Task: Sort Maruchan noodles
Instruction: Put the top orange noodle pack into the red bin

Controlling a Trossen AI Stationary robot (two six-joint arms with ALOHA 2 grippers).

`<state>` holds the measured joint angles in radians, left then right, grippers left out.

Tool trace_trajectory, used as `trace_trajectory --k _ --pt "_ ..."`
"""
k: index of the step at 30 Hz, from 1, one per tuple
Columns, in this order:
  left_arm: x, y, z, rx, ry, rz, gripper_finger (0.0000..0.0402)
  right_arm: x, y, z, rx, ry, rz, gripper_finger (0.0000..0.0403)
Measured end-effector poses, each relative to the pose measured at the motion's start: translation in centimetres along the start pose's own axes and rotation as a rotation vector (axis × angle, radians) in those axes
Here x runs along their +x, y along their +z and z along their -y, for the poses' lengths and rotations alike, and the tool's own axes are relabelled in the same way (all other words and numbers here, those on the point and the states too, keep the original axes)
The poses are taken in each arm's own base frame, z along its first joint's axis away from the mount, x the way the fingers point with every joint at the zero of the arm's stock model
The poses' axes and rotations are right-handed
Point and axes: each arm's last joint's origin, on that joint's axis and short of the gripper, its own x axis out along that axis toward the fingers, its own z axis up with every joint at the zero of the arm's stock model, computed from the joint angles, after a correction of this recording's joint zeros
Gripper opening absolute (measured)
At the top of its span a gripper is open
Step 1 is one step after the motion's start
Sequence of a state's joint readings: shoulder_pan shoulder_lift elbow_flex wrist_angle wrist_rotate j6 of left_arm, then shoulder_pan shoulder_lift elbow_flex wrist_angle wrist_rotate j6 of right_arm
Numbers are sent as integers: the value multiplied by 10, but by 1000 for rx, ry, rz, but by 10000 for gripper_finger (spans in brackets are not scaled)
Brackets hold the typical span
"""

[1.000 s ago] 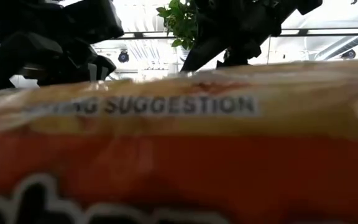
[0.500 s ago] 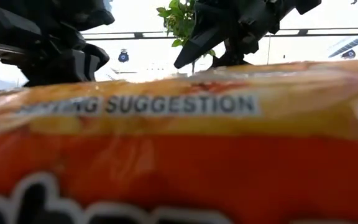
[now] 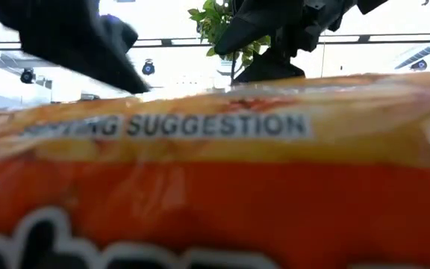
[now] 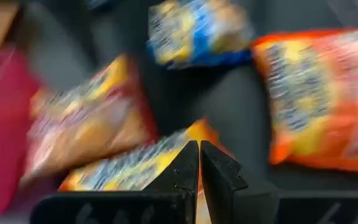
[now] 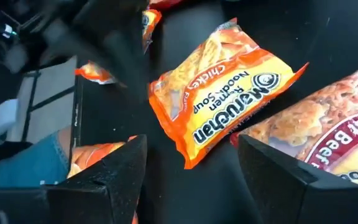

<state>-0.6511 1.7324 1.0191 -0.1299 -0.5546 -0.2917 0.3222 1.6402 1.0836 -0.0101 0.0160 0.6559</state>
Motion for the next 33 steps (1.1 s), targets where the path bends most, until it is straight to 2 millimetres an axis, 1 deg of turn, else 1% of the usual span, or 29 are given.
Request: trace_trajectory --k 3,6,9,11,13,16,19,21,24,29,31,33 --pt "10 3 5 48 -105 36 0 -3 -2 -2 -5 16 -25 218" --pt "18 5 11 48 -192 83 0 -10 -4 -10 -30 32 -39 204" --pt "30 3 19 53 -252 107 0 -18 -9 -21 -64 59 -42 198" --pt "37 4 25 50 -292 116 0 -22 -16 -31 -100 79 -50 194" --pt "43 8 29 48 -335 114 0 -25 -24 -41 -134 106 -62 190" --pt "56 13 34 44 -432 102 0 -27 -35 -49 -174 123 -88 184" --pt "71 15 36 25 -520 69 0 -27 -41 -52 -189 120 -97 179" --pt "79 12 33 -2 -528 36 0 -27 -44 -52 -194 114 -95 178" --pt "82 8 27 -46 -453 6 0 -26 -48 -51 -198 110 -104 178" --pt "77 5 16 -59 -164 40 0 -24 -52 -46 -201 66 -88 176" --pt "70 6 14 -45 -62 43 0 -24 -55 -43 -192 23 -74 176" --pt "58 13 11 -40 -27 51 0 -23 -55 -39 -159 -14 -53 176"
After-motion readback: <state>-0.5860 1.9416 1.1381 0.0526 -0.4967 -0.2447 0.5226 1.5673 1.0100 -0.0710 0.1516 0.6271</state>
